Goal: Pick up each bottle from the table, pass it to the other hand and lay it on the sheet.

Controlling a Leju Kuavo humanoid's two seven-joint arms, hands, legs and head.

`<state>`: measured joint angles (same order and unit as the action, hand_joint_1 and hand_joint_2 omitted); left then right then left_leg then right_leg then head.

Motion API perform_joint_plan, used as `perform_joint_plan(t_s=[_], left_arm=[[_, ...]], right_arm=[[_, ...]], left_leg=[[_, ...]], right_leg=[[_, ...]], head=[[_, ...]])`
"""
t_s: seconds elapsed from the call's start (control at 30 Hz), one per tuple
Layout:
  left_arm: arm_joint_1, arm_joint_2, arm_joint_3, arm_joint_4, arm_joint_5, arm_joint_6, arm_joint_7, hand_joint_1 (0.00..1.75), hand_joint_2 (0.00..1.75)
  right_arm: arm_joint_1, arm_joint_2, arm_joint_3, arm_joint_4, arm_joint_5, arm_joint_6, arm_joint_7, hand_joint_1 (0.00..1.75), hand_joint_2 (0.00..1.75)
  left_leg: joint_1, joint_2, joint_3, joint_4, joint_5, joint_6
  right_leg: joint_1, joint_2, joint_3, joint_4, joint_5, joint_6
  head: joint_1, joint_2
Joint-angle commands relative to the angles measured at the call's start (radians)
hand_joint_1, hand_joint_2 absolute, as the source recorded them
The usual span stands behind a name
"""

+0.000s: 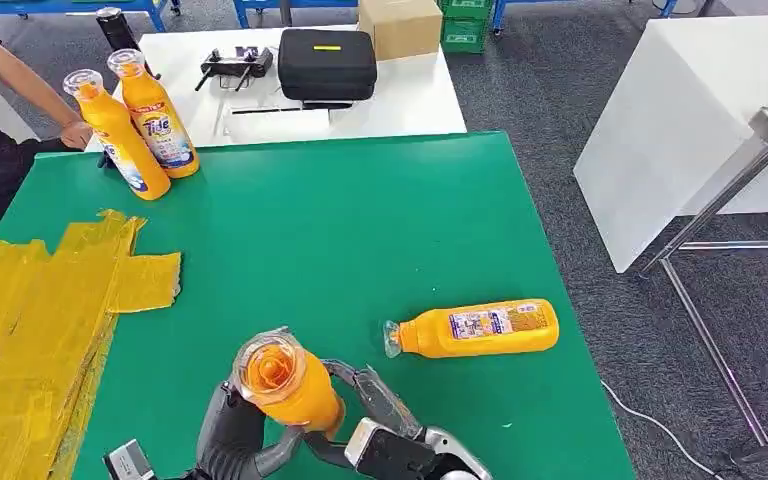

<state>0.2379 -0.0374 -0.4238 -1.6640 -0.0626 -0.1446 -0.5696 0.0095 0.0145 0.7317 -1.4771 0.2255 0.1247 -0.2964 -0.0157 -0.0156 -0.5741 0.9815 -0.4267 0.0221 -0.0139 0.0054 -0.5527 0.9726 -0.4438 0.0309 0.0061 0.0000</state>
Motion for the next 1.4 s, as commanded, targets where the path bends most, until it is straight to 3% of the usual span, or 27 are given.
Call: perform_joint_plan(t_s=[0.03, 0.4, 0.43, 0.47, 0.5, 0.73, 0.87, 0.9, 0.93, 1.0, 1.1, 1.13, 1.27, 1.4], left_arm=[[-0.042, 0.008, -0.043, 0.062, -0.028, -0.02, -0.002, 1.75, 1.75], [-0.047, 0.017, -0.044, 0.062, -0.158, 0.063, 0.007, 1.75, 1.75], [-0.044, 0.019, -0.039, 0.058, -0.177, 0.083, 0.009, 1.75, 1.75], [-0.036, 0.021, -0.022, 0.043, -0.228, 0.138, 0.017, 1.75, 1.75], [-0.025, 0.023, -0.005, 0.024, -0.244, 0.162, 0.016, 1.75, 1.75], [-0.018, 0.03, 0.008, 0.008, -0.242, 0.161, 0.017, 1.75, 1.75], [0.042, 0.012, 0.188, -0.083, -0.525, 0.44, 0.055, 1.75, 1.75], [0.055, 0.001, 0.255, -0.109, -0.687, 0.57, 0.071, 1.75, 1.75], [0.069, -0.005, 0.341, -0.142, -0.813, 0.69, 0.09, 1.75, 1.75], [0.079, 0.014, 0.489, -0.162, -0.943, 0.77, 0.136, 1.75, 1.75], [0.075, 0.042, 0.664, -0.115, -1.138, 0.811, 0.17, 1.75, 1.75], [0.071, 0.048, 0.708, -0.089, -1.208, 0.819, 0.189, 1.75, 1.75], [0.019, 0.111, 0.857, 0.061, -1.258, 0.832, 0.218, 1.75, 1.75], [-0.031, 0.144, 0.917, 0.179, -1.286, 0.765, 0.202, 1.75, 1.75]], right_arm=[[-0.034, 0.014, 0.062, 0.099, 0.011, 0.014, 0.005, 1.75, 1.75], [-0.026, 0.012, 0.051, 0.09, 0.018, 0.001, 0.007, 1.75, 1.75], [-0.02, 0.01, 0.046, 0.083, 0.02, -0.005, 0.007, 1.55, 1.75], [-0.004, 0.005, 0.03, 0.057, 0.028, -0.031, 0.002, 0.21, 1.75], [0.011, -0.004, 0.02, 0.029, 0.027, -0.045, -0.001, 0.0, 1.75], [0.02, -0.015, 0.015, 0.003, 0.027, -0.046, 0.0, 0.0, 1.75], [0.096, -0.076, -0.038, -0.124, 0.007, -0.146, 0.002, 0.0, 1.75], [0.112, -0.094, -0.051, -0.158, 0.009, -0.165, 0.008, 0.0, 0.0], [0.129, -0.117, -0.062, -0.198, 0.01, -0.184, 0.012, 0.0, 0.0], [0.136, -0.162, -0.083, -0.235, 0.032, -0.206, 0.018, 0.0, 0.0], [0.136, -0.217, -0.134, -0.253, 0.055, -0.206, 0.018, 0.0, 0.0], [0.136, -0.229, -0.154, -0.254, 0.062, -0.203, 0.02, 0.0, 1.75], [0.153, -0.295, -0.237, -0.268, 0.08, -0.176, 0.029, 0.0, 1.75], [0.172, -0.333, -0.28, -0.282, 0.087, -0.168, 0.038, 0.0, 1.75]], left_leg=[[0.003, 0.001, 0.001, 0.002, -0.001, -0.004], [0.001, 0.001, 0.001, 0.0, 0.0, -0.002], [0.002, 0.001, 0.001, 0.001, -0.001, -0.003], [0.001, 0.001, 0.001, 0.0, 0.0, -0.002], [0.001, 0.0, 0.001, 0.0, -0.001, -0.002], [0.002, 0.002, 0.0, 0.001, -0.001, -0.002], [0.002, 0.001, 0.0, 0.002, -0.001, -0.003], [0.003, 0.001, 0.0, 0.003, -0.002, -0.003], [0.001, 0.001, -0.001, 0.001, -0.001, -0.002], [0.003, 0.002, -0.001, 0.004, -0.003, -0.004], [0.002, 0.003, 0.0, 0.001, -0.001, -0.003], [0.001, 0.003, 0.0, 0.0, -0.001, -0.002], [0.002, 0.004, 0.001, 0.001, -0.001, -0.003], [0.002, 0.001, 0.001, 0.0, 0.0, -0.003]], right_leg=[[0.003, -0.001, 0.003, -0.001, 0.0, -0.002], [0.001, 0.0, 0.002, -0.001, 0.0, -0.001], [0.002, 0.0, 0.003, -0.001, 0.0, -0.001], [0.001, -0.001, 0.002, -0.001, 0.0, -0.001], [0.002, -0.001, 0.002, -0.001, 0.0, -0.001], [0.002, 0.0, 0.001, -0.001, 0.0, -0.001], [0.002, -0.001, 0.001, 0.0, -0.001, -0.001], [0.003, -0.001, 0.002, 0.0, -0.001, -0.002], [0.001, 0.0, 0.0, 0.0, 0.0, -0.001], [0.003, 0.0, 0.001, 0.001, -0.002, -0.002], [0.002, 0.002, 0.0, 0.0, 0.0, -0.001], [0.002, 0.002, 0.0, -0.001, 0.0, -0.001], [0.002, 0.002, 0.002, -0.001, 0.0, -0.002], [0.002, 0.0, 0.001, -0.001, 0.0, -0.001]], head=[[0.0, 0.0], [0.0, 0.0], [0.0, 0.0], [0.0, 0.0], [0.0, 0.0], [0.0, 0.0], [0.0, 0.0], [0.0, 0.0], [0.0, 0.0], [0.0, 0.0], [0.0, 0.0], [0.0, 0.0], [0.0, 0.0], [0.001, 0.0]])
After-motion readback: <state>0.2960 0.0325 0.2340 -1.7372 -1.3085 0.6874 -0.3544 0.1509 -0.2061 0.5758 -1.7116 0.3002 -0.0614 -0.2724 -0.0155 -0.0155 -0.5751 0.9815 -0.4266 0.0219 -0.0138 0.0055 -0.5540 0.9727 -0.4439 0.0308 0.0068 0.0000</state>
